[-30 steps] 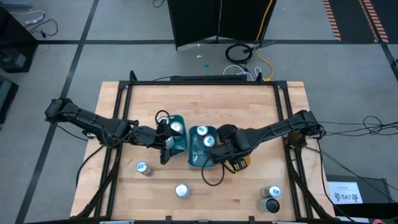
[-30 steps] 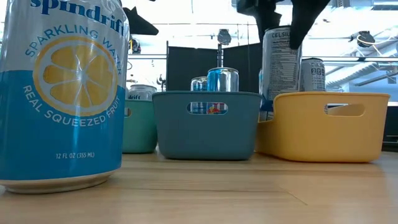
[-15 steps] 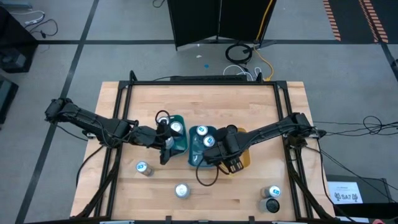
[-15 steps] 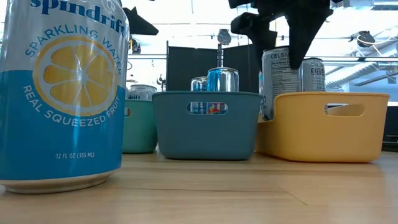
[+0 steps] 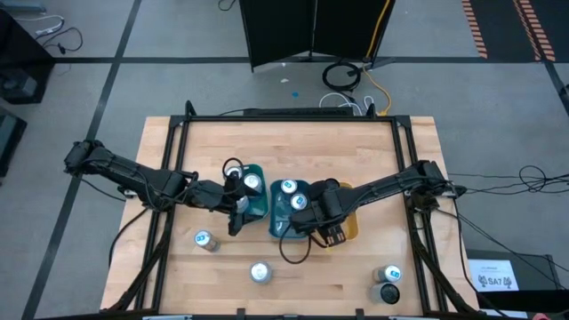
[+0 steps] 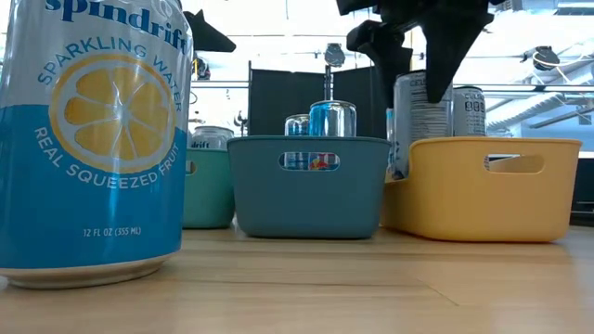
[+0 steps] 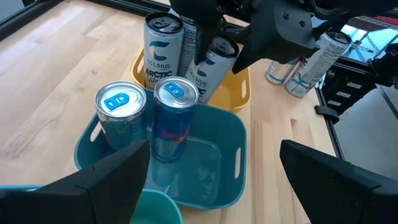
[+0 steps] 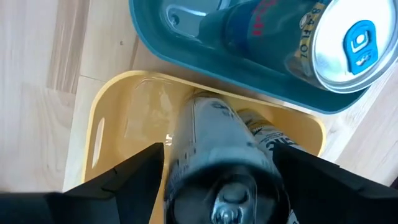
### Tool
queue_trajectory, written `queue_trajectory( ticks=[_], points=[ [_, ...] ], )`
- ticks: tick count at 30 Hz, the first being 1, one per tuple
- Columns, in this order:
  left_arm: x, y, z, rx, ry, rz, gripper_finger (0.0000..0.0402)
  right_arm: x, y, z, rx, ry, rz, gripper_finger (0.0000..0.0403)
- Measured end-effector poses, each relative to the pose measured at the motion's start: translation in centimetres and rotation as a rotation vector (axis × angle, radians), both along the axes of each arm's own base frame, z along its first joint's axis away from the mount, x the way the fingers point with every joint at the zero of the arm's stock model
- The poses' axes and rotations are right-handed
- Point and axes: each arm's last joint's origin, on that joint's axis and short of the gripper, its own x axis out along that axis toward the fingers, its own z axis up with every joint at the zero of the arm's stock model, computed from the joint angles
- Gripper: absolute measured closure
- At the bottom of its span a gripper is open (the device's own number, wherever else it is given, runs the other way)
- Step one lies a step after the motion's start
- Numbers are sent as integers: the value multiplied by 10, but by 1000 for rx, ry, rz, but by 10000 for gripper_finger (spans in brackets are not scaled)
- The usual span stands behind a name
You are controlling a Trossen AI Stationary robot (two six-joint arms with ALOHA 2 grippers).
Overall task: Sort soda cans
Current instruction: Put the white-blue soda can into the yellow bin
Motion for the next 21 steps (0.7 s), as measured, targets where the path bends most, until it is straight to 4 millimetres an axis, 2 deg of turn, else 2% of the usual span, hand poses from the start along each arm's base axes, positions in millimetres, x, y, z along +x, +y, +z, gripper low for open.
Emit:
queue_trajectory(
  ticks=[13,17,21],
  points=[
    [0,0,0,0,0,-1,33,-1,0,1,-4,12,0,108],
    [0,0,0,1,0,-1,33,1,0,15,7,-28,-1,108],
    [0,0,0,1,-1,-1,33,5,2,40,32,-115,0,108]
  ],
)
